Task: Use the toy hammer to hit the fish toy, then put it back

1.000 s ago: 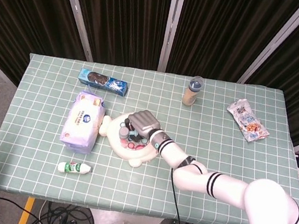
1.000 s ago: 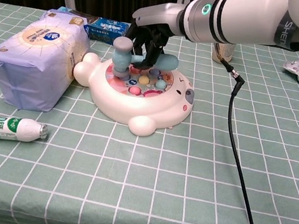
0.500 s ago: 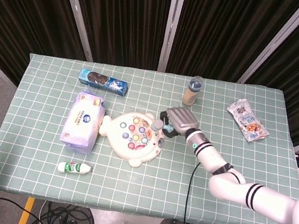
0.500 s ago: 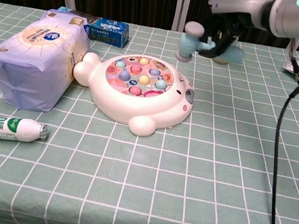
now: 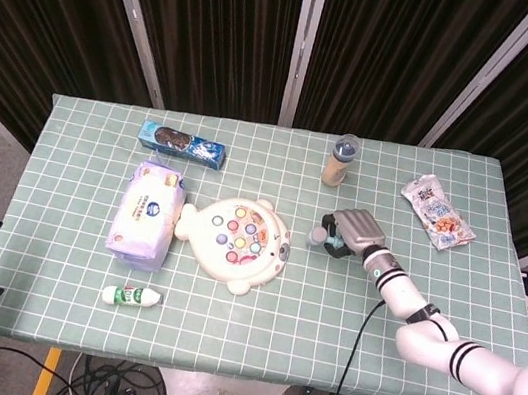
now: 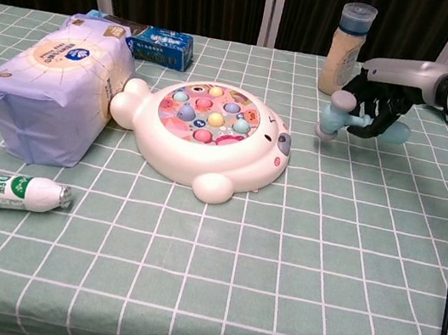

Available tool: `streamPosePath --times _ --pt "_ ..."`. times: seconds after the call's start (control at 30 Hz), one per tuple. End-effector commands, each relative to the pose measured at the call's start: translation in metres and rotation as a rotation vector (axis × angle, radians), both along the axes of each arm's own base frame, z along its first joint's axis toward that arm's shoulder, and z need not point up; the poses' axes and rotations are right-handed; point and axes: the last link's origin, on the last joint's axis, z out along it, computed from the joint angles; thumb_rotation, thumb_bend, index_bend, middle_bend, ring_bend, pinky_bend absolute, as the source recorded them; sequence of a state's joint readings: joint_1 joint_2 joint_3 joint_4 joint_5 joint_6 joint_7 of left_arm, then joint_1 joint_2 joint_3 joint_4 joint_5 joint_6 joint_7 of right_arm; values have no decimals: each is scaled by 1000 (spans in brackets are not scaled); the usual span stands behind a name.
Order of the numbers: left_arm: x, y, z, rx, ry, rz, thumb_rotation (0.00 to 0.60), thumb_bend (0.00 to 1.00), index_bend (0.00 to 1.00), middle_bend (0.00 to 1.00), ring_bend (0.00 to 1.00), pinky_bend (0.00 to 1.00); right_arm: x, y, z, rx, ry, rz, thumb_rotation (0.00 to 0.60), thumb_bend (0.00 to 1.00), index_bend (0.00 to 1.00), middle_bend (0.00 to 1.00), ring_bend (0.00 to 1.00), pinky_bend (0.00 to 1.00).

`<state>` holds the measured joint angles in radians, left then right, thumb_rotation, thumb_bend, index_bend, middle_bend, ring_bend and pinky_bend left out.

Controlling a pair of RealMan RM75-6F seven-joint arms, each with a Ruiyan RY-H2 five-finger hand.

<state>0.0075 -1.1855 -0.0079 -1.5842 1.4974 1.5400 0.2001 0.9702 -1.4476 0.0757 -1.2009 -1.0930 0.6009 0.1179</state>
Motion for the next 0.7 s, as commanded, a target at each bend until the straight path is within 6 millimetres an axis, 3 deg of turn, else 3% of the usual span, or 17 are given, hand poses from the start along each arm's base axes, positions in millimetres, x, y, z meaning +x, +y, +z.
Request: streamPosePath --times 0.03,0.2,0.43,0.7 --pt "0 0 0 -1 -1 1 600 52 101 20 0 0 -9 1 -10 -10 -4 5 600 521 702 576 506 612" --pt "-2 1 0 -1 -3 5 600 52 100 20 0 0 -15 2 -17 -20 -9 9 600 456 635 518 437 544" --pt "-2 1 0 -4 -7 5 600 52 101 20 0 0 -19 3 -19 -30 -24 11 600 446 496 434 341 468" --pt "-2 2 -1 -8 -6 0 600 52 101 20 0 0 -21 5 -18 -30 -25 16 600 445 443 395 295 425"
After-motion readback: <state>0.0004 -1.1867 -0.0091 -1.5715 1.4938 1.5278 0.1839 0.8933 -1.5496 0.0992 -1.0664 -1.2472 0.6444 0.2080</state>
